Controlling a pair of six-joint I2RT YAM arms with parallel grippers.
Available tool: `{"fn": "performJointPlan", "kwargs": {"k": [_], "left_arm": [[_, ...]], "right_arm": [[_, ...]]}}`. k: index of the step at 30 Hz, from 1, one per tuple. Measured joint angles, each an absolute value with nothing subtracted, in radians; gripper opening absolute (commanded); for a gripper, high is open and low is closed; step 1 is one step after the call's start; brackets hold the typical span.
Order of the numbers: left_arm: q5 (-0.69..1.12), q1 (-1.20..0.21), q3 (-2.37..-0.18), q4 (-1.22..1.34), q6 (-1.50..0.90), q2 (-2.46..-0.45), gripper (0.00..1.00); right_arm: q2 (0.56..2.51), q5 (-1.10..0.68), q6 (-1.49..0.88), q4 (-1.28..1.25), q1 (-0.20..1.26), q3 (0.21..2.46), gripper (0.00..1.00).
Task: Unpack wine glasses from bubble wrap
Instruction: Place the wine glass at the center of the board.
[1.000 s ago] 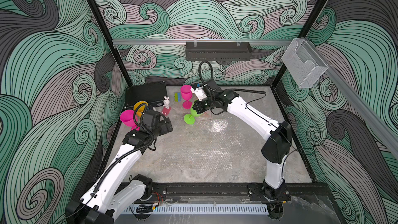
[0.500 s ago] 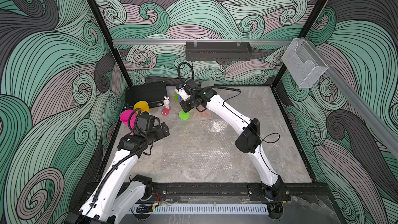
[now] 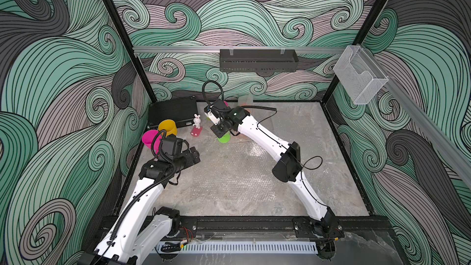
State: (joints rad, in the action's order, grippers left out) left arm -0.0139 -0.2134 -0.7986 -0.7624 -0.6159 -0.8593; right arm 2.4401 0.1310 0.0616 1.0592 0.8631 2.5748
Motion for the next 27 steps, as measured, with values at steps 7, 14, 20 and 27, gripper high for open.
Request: {"fn": "performJointPlan", "kwargs": {"k": [7, 14, 20, 27], "left_arm": [[-0.009, -0.212, -0.796, -0.762, -0.619, -0.853, 0.94], [-0.006, -0.212, -0.785, -0.759, -0.620, -0.845, 0.94], [-0.002, -0.212, -0.779, -0.756, -0.620, -0.845, 0.94], [0.010, -0.212, -0.763, -0.746, -0.621, -0.848, 0.94]], "right_arm": [[2.440, 0.170, 0.074, 1.076, 0.854, 2.574, 0.00], [2.456, 0.150, 0.079, 1.081, 0.828, 2.614, 0.00], [2.469, 0.115, 0.078, 1.081, 0.814, 2.614, 0.00], [2.486, 0.067, 0.071, 1.081, 0.822, 2.649, 0.00]]}}
